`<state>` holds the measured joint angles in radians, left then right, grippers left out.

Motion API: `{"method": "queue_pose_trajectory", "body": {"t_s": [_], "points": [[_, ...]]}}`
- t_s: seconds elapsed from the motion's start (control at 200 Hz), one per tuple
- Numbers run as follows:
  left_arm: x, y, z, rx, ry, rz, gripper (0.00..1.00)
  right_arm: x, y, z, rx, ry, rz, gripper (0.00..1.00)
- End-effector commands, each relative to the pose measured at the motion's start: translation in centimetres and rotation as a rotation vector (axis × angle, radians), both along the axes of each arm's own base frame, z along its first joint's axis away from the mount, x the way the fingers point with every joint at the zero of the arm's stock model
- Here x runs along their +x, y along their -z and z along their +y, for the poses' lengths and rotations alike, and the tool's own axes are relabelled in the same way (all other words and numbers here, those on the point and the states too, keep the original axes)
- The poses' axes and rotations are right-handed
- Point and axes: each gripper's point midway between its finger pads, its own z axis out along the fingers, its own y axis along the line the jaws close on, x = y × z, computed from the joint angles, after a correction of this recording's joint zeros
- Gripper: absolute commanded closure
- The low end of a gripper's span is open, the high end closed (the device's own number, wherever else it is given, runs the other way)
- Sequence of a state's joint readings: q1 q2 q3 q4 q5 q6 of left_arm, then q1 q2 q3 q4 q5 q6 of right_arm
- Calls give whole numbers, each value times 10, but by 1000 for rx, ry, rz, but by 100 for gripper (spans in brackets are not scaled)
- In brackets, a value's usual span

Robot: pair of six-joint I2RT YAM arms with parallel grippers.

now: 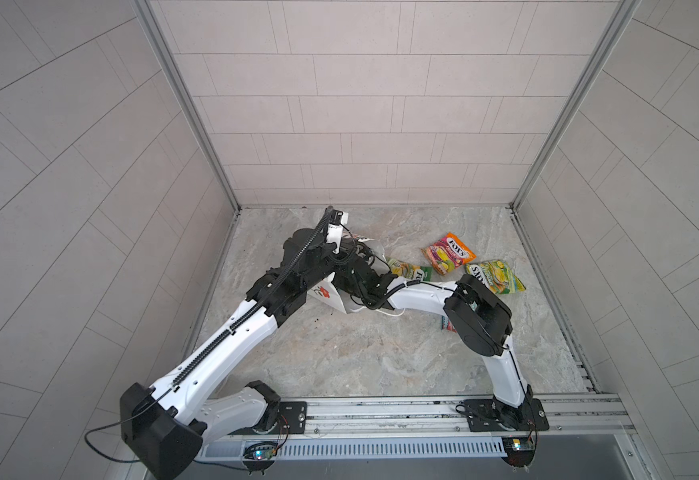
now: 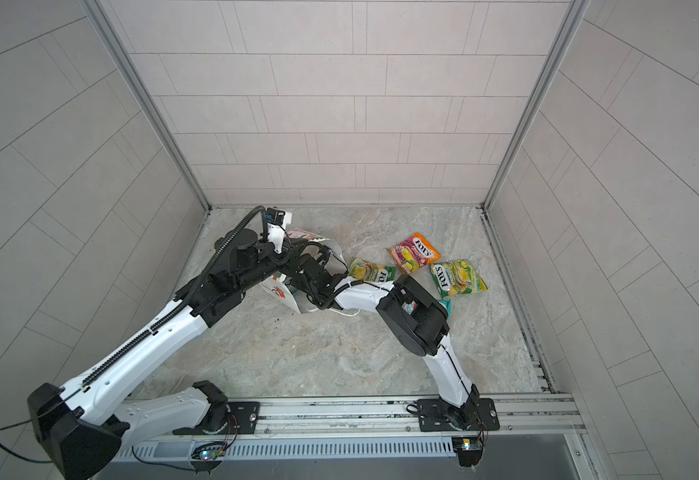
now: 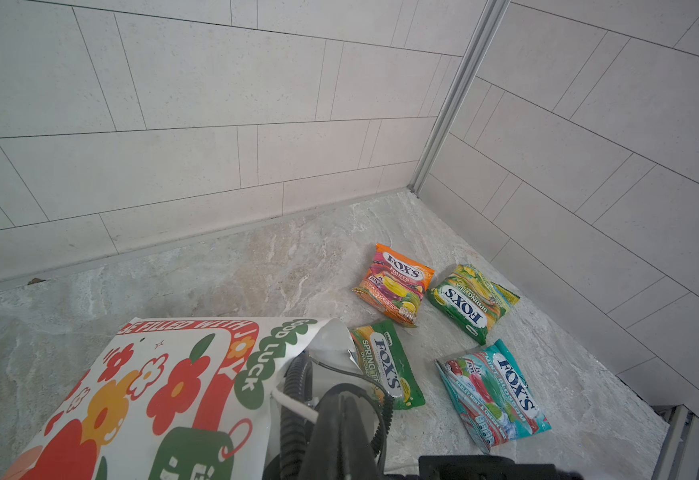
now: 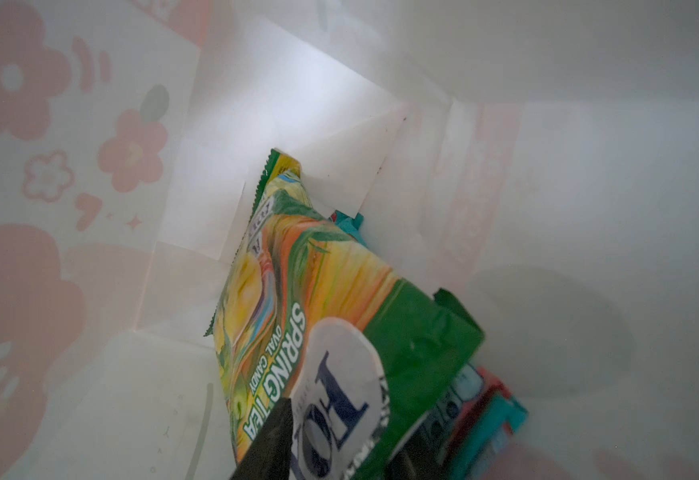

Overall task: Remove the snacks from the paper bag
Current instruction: 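Reach deep into the bag with the right gripper toward the green Spring Tea packet, then grasp the green Spring Tea packet and lift it out of the bag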

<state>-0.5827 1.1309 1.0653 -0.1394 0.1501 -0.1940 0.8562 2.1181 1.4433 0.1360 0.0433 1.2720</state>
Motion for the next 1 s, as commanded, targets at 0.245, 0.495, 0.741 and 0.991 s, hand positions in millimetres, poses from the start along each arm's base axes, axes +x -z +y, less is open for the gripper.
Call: {"method": "queue_pose_trajectory", "body": {"t_s": [0.245, 0.495, 0.741, 0.991], "points": [[1, -9, 16, 7, -73, -38, 100, 8, -22, 11, 78, -79, -88, 100], [9, -1, 29, 60, -154, -27, 100, -13, -58, -7, 6, -170, -177, 100], [11, 0, 34, 75, -180, -25, 100, -36, -91, -23, -29, -256, -240, 100], [9, -2, 36, 74, -186, -31, 100, -51, -116, -48, -67, -296, -283, 100]]}}
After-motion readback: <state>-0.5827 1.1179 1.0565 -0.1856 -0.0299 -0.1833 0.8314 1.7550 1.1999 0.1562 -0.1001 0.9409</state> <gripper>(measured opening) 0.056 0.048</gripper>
